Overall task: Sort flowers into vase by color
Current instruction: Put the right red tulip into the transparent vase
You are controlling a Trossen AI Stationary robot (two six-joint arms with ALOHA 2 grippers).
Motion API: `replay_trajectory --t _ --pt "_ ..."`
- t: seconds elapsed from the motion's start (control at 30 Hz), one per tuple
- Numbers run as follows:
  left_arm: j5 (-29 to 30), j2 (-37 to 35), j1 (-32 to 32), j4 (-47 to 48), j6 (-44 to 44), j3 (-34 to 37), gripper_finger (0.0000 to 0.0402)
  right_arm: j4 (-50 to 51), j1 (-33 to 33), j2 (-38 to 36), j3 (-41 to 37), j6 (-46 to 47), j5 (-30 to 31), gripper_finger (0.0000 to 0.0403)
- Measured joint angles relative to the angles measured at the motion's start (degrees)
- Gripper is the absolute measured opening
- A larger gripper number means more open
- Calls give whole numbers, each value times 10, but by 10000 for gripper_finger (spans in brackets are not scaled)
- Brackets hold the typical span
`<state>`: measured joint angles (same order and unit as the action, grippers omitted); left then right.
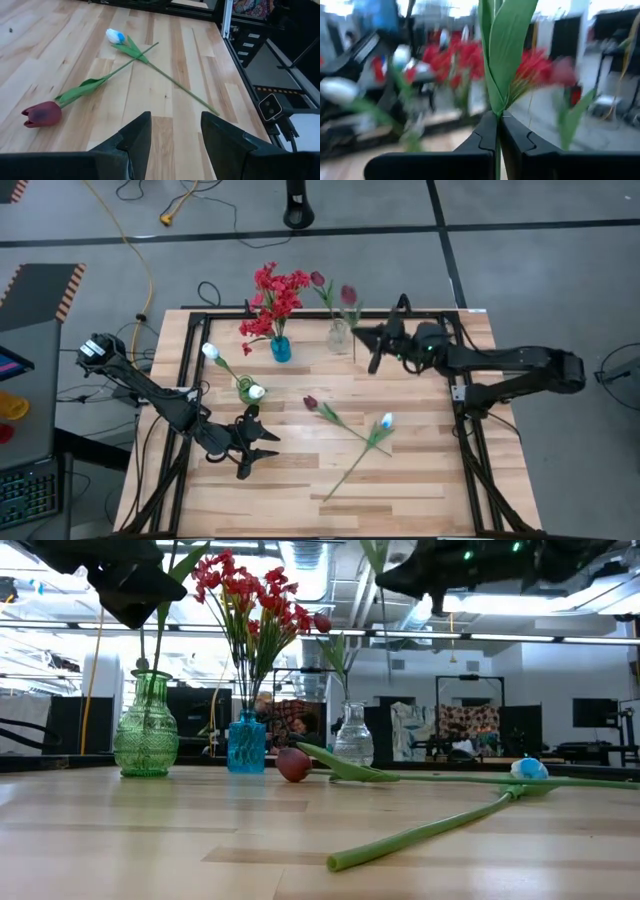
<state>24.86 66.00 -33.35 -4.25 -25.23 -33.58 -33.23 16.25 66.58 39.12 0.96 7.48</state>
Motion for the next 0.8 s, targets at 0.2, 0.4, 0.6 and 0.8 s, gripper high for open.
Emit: replay_trajectory --t 0.2,0.4,0.6,0.8 --pt "3 0 0 -3 6 0 160 -174 66 81 -7 -2 -39 38" --pt "14 0 0 -4 7 0 160 -299 103 156 -7 -43 -49 38" --pt "19 0 0 -4 8 0 160 -349 122 189 -7 -44 -50 39" --pt "26 0 0 -3 7 0 160 -355 125 209 -7 -44 -50 39"
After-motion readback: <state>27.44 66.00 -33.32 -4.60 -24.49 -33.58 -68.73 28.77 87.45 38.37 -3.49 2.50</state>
